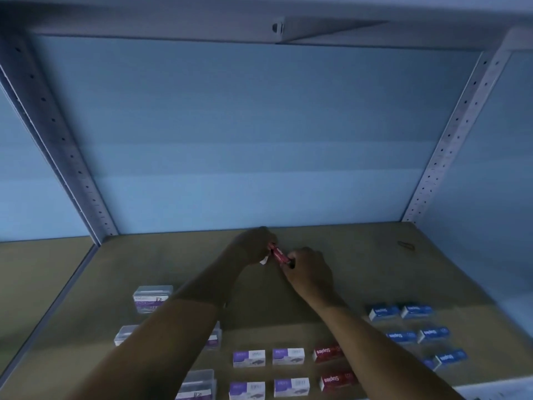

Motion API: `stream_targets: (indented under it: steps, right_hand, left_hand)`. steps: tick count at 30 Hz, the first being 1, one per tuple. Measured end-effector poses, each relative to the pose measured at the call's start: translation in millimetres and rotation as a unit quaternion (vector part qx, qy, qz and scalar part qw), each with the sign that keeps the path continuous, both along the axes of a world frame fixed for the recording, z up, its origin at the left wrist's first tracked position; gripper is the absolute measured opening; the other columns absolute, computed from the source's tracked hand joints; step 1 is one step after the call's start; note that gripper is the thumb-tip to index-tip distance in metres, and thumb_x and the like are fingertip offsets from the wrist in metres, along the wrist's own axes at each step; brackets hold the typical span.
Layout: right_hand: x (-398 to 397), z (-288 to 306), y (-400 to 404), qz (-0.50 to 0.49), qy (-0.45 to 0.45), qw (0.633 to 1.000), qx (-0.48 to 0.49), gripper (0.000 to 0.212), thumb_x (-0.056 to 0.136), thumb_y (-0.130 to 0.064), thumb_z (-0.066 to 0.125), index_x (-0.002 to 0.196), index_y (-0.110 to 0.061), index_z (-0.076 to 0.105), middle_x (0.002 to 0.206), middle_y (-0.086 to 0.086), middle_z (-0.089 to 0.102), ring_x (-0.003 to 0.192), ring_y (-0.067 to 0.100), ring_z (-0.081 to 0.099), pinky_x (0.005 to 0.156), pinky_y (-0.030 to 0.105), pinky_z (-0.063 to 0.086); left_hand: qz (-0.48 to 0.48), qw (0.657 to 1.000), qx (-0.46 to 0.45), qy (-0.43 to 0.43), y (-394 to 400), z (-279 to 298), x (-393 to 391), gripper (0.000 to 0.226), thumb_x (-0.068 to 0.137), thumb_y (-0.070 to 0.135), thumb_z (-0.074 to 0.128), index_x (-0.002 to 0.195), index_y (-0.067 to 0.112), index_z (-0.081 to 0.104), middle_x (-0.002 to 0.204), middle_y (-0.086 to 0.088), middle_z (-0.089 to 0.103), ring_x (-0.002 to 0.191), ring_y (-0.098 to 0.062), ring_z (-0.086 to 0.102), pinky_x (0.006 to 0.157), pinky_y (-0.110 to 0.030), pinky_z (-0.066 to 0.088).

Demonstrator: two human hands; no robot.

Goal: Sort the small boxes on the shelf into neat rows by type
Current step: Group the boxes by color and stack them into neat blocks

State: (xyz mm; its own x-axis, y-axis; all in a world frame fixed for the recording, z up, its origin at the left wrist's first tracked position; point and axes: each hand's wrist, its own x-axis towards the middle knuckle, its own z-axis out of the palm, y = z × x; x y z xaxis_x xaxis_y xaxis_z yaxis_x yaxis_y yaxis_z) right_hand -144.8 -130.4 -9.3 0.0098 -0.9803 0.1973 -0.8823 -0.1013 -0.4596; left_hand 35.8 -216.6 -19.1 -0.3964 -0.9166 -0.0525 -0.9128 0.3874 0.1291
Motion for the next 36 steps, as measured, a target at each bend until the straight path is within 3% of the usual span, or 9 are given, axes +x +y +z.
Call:
stream_targets:
  steps: [2,5,11,14,19,23,28,33,36]
  right_hand:
    - [-2.9,-0.3,0.9,-0.005,-0.019,1.000,0.003,0.032,0.088,-0.050,0.060,0.080,-0.023,0.076,0.073,-0.004,0.070,0.075,0.020,0.068,0.062,0.038,0.059]
    - [-11.7,-0.6,-0.3,-0.006,-0.021,1.000,0.012,0.028,0.090,-0.043,0.059,0.081,-0.024,0.077,0.072,-0.004,0.071,0.074,0.018,0.068,0.062,0.036,0.058]
    - [-39.9,11.4,-0.1,0.013,-0.051,0.998,0.022,0.019,0.090,-0.040,0.068,0.087,-0.025,0.080,0.077,-0.009,0.075,0.071,0.008,0.069,0.061,0.026,0.053]
    - [-58.6,23.2,5.3,0.025,-0.063,0.997,0.032,0.014,0.088,-0.038,0.070,0.084,-0.028,0.078,0.074,-0.012,0.073,0.067,0.000,0.064,0.055,0.018,0.042]
    - [-85.5,34.6,18.6,0.072,-0.039,0.994,0.068,0.014,0.088,-0.037,0.069,0.093,-0.029,0.080,0.080,-0.014,0.075,0.069,-0.004,0.066,0.067,0.025,0.056]
    - [-97.8,44.5,33.3,0.087,-0.020,0.990,0.109,0.017,0.086,-0.043,0.073,0.097,-0.031,0.078,0.090,-0.017,0.074,0.076,-0.004,0.066,0.076,0.024,0.058]
    - [-102.4,50.6,50.2,0.097,0.033,0.981,0.166,0.022,0.086,-0.040,0.077,0.106,-0.031,0.075,0.096,-0.015,0.069,0.084,0.001,0.064,0.076,0.023,0.051]
    - [-105.1,42.2,57.7,0.108,0.084,0.972,0.190,0.025,0.086,-0.040,0.077,0.109,-0.031,0.076,0.110,-0.013,0.073,0.089,0.004,0.065,0.081,0.026,0.054]
    - [-107.0,36.4,59.6,0.114,0.097,0.971,0.188,0.030,0.086,-0.043,0.076,0.113,-0.031,0.075,0.113,-0.012,0.073,0.088,0.004,0.063,0.074,0.022,0.050]
  left_hand:
    - [0.009,1.000,0.005,0.019,5.5,12.0,-3.6,0.029,0.087,0.021,0.056,0.112,0.018,0.071,0.094,0.010,0.061,0.108,-0.025,0.061,0.076,-0.014,0.044]
    - [0.001,0.999,-0.014,0.032,14.0,24.4,-9.4,0.026,0.087,0.015,0.056,0.108,0.023,0.069,0.108,-0.003,0.063,0.106,-0.025,0.059,0.086,-0.035,0.049]
    - [-0.018,0.998,-0.049,0.039,15.9,42.3,-11.2,0.021,0.092,0.014,0.053,0.108,0.015,0.067,0.105,-0.009,0.066,0.101,-0.028,0.061,0.085,-0.040,0.051]
    - [-0.028,0.995,-0.067,0.068,22.3,58.8,-14.1,0.020,0.095,0.021,0.056,0.109,0.015,0.068,0.103,-0.007,0.070,0.094,-0.025,0.063,0.082,-0.040,0.053]
    - [-0.052,0.991,-0.046,0.116,53.1,74.7,-17.9,0.019,0.094,0.024,0.058,0.106,0.015,0.069,0.099,-0.007,0.073,0.087,-0.022,0.068,0.076,-0.035,0.054]
    - [-0.067,0.989,-0.015,0.134,85.6,72.8,-21.3,0.014,0.090,0.020,0.061,0.099,0.018,0.072,0.091,-0.001,0.074,0.080,-0.016,0.067,0.075,-0.032,0.053]
    - [-0.058,0.991,0.012,0.122,120.0,62.4,-29.4,0.020,0.088,0.019,0.065,0.106,0.016,0.073,0.102,-0.002,0.074,0.088,-0.017,0.069,0.074,-0.019,0.045]
    - [-0.016,0.993,0.076,0.085,140.1,48.1,-35.9,0.022,0.091,0.025,0.061,0.111,0.023,0.071,0.111,0.003,0.071,0.099,-0.016,0.067,0.085,-0.022,0.049]
    - [0.007,0.991,0.091,0.102,146.9,40.2,-31.9,0.019,0.086,0.035,0.064,0.103,0.031,0.070,0.105,0.010,0.071,0.096,-0.013,0.066,0.086,-0.027,0.050]
